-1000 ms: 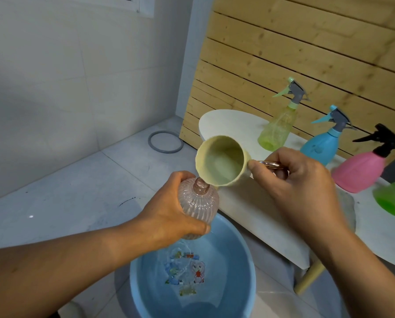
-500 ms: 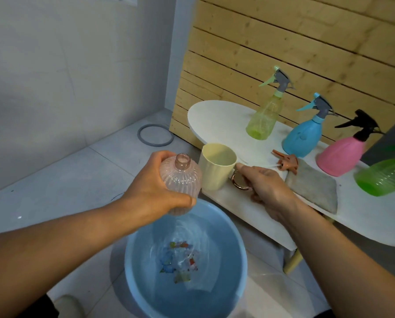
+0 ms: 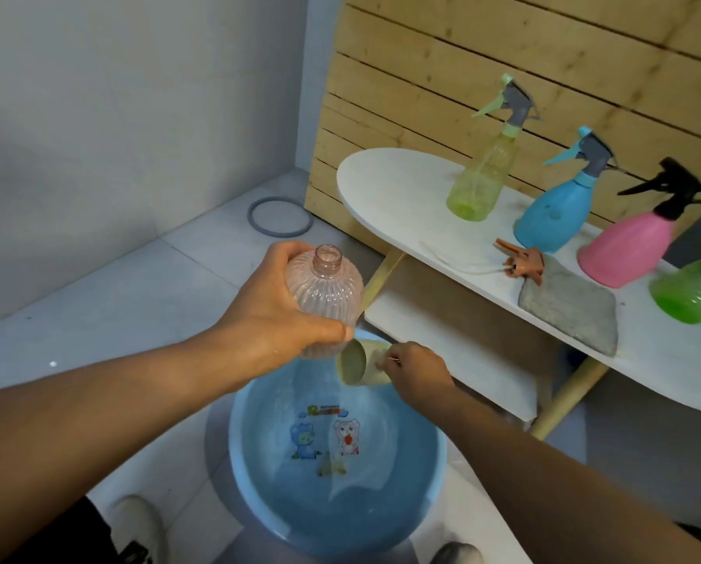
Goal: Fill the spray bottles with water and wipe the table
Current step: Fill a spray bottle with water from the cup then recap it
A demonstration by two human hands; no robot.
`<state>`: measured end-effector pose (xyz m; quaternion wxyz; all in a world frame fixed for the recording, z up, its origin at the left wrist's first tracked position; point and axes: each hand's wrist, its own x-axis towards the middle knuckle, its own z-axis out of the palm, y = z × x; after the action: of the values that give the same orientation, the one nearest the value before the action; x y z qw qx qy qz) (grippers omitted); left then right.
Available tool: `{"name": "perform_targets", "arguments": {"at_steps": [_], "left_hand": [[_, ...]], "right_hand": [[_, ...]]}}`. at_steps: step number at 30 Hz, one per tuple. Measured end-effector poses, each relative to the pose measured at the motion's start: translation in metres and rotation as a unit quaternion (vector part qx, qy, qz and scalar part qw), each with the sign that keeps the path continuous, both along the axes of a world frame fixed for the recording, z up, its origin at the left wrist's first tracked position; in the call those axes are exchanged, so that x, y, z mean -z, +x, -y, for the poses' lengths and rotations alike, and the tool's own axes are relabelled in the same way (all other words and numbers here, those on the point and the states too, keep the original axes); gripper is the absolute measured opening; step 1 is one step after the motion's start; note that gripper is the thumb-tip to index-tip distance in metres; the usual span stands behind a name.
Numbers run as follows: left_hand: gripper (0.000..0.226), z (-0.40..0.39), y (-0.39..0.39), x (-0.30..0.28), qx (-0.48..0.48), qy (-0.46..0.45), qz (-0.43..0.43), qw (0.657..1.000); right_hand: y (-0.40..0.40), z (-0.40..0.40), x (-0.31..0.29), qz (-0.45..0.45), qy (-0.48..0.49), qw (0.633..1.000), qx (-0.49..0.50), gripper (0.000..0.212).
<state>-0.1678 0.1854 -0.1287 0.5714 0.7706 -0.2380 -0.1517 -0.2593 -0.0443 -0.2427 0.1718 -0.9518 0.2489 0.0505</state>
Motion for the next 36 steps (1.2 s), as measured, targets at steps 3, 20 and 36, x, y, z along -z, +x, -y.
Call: {"name": "perform_targets", "arguments": {"at_steps": [3, 20, 36], "left_hand": [[0.096, 0.0, 0.001, -0.001, -0.005, 0.001, 0.004, 1.0], [0.096, 0.001, -0.012, -0.012, 0.0, -0.017, -0.019, 1.0], [0.098, 0.003, -0.017, -0.006, 0.021, -0.054, -0.055, 0.997]], "right_hand": [[-0.007, -0.005, 0.007, -0.026, -0.176, 0.976, -0.124, 0.027], [-0.015, 0.007, -0.061, -0.008, -0.118, 0.988, -0.101, 0.03], [0.069, 0.074, -0.185, 0.292, 0.246, 0.921, 0.076, 0.02]]}}
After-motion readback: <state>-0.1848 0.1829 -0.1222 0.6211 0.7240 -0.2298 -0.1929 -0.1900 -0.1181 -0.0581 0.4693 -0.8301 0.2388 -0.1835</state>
